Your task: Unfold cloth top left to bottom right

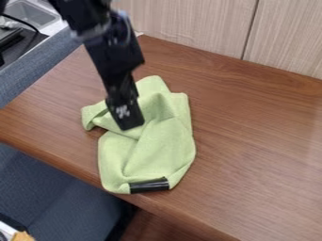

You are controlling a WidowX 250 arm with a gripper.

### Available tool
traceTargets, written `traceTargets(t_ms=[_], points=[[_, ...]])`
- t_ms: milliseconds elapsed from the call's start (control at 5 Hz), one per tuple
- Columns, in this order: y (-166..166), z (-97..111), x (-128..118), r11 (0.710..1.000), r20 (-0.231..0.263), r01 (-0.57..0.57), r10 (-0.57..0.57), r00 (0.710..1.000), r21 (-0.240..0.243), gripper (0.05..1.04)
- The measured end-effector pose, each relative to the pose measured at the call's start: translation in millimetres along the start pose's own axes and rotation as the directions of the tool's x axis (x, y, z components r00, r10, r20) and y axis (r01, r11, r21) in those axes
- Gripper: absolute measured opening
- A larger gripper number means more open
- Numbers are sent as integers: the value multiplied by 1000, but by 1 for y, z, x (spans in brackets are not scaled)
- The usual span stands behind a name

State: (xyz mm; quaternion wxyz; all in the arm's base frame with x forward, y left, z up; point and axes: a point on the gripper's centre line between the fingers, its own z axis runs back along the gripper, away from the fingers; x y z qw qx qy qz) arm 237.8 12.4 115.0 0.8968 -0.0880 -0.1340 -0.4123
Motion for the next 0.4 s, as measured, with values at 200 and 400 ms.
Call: traceTargets(t_ms=[200,400], points=[[19,19,13,997,46,-51,49,998,55,1001],[37,20,16,996,10,-70,70,997,52,1001]])
